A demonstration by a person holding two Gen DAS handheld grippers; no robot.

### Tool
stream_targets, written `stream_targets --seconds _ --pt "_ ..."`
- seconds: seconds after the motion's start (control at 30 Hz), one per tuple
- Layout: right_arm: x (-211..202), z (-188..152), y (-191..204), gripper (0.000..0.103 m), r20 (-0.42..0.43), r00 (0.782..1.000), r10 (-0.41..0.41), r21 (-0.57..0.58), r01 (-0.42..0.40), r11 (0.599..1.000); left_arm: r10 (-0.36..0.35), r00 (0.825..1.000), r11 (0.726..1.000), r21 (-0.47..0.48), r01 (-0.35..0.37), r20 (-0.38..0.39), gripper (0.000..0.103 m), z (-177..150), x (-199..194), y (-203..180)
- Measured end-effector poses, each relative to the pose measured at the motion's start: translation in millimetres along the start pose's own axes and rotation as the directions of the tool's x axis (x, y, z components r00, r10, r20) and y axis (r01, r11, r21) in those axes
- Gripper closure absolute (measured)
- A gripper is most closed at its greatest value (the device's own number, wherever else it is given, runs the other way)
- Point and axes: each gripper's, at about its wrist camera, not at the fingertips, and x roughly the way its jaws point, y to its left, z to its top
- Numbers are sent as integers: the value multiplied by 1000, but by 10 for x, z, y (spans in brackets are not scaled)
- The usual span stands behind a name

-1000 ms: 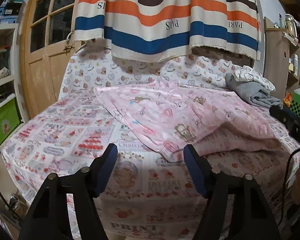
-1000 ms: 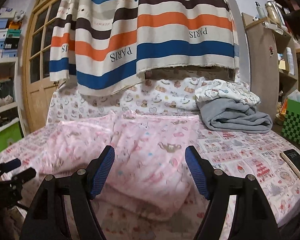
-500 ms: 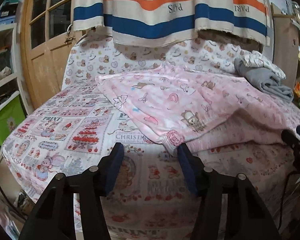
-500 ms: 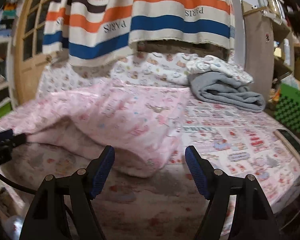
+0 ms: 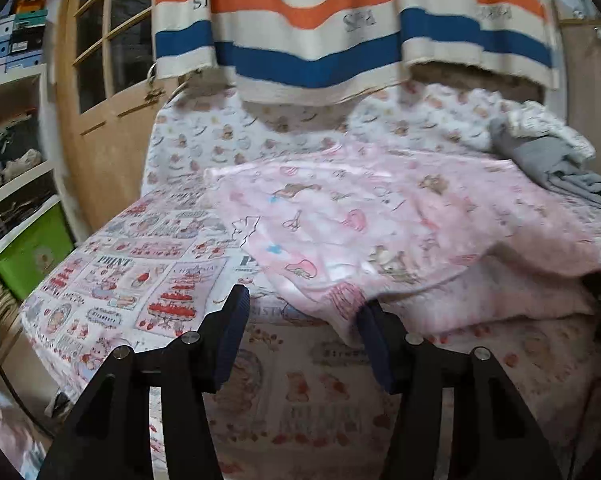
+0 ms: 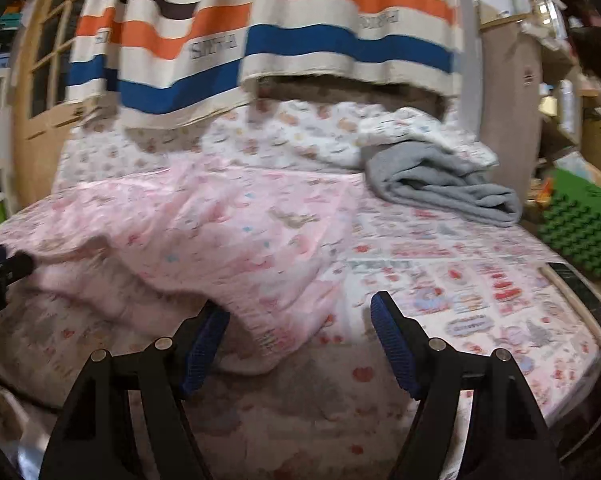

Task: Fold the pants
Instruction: 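Open both tools and pull them back from the folded pants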

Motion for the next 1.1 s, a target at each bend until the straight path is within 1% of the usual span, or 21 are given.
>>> stream_targets --seconds 0.03,0.07,0.13,0.17,0.2,0.3,0.43,0.47,0.57,0.63,0.73,0.8,0.87,0.97,1.1 --pt "33 9 -17 33 -9 1000 -7 17 7 1000 5 1000 1000 -17 -5 8 48 8 3 15" --pt "60 12 -32 38 -26 1000 5 27 -4 1000 21 1000 1000 -21 -21 12 48 15 9 23" --pt "96 15 -55 44 -46 999 19 41 -17 999 70 997 997 -19 -70 29 49 19 10 32" --pt "96 11 -67 46 -41 999 10 43 -9 999 102 994 995 -28 -101 38 47 17 8 49" --pt "86 7 -81 46 -32 999 -6 46 7 999 118 992 992 -48 -115 49 46 9 -7 80" --pt "9 -8 -128 46 2 1000 -23 72 22 997 117 991 989 -99 -110 67 44 -19 -67 159" --pt "-96 -24 -139 45 26 999 -38 81 36 996 153 981 986 -90 -143 117 44 -102 -205 166" --pt "-107 -25 -150 44 26 999 -37 84 35 996 157 980 985 -84 -148 125 42 -128 -236 169" --pt "-128 -44 -227 42 14 1000 -17 106 16 994 152 979 987 -73 -144 135 40 -204 -305 187" --pt "-100 -79 -273 42 -5 1000 -2 116 2 993 146 981 989 -57 -140 127 40 -248 -300 170" --pt "-48 -130 -259 42 -30 999 21 115 -17 993 127 984 991 -60 -120 122 40 -299 -265 155" --pt "-77 -139 -228 42 -17 999 27 94 -25 995 107 987 993 -66 -99 124 40 -302 -275 173" --pt "-134 -133 -207 42 2 998 56 72 -56 996 95 987 995 -50 -89 132 40 -299 -306 172" --pt "-202 -144 -183 42 23 996 86 45 -87 995 88 987 996 -26 -85 136 34 -327 -326 168" --pt "-267 -235 -152 42 17 994 105 26 -105 994 51 989 999 -27 -47 140 30 -438 -373 233"
